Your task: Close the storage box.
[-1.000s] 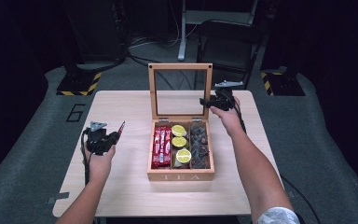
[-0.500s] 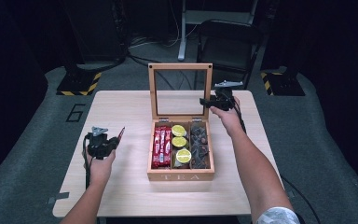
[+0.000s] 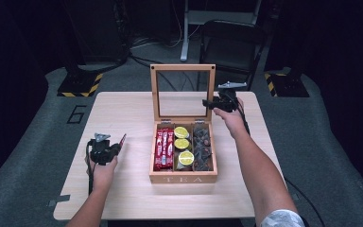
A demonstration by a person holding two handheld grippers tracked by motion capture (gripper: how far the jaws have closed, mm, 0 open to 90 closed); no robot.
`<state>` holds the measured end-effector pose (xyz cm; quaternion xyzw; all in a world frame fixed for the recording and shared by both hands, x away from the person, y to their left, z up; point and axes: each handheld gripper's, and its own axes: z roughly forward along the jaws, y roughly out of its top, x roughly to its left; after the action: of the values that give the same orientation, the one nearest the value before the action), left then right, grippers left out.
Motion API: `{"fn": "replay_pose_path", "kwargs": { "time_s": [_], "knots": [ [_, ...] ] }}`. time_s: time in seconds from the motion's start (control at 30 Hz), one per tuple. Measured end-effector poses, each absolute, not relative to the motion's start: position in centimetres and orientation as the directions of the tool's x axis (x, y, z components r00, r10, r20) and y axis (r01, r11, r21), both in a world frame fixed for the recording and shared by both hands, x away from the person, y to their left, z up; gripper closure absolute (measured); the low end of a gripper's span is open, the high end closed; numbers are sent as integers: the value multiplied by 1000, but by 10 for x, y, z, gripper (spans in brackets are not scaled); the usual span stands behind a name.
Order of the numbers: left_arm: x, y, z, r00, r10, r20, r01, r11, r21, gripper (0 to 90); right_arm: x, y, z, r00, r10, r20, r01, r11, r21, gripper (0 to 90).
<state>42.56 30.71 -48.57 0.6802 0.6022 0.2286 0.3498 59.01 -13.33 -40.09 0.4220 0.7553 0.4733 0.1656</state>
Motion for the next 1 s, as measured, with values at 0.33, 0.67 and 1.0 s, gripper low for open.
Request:
{"fn": "replay_pose_path", "kwargs": {
  "time_s": [0.33,0.67,1.0],
  "knots": [
    [430,304,-492,175,980,-90,681,-54,730,843,590,-132,-401,-581,801,143,482,197,854,510],
    [433,302,-495,176,979,-106,690,-46,722,744,588,-137,-398,-570,809,142,492,198,848,636],
    [430,305,-488,188,976,-106,675,-50,736,672,587,-138,-396,-573,809,131,492,212,844,649]
  ]
}}
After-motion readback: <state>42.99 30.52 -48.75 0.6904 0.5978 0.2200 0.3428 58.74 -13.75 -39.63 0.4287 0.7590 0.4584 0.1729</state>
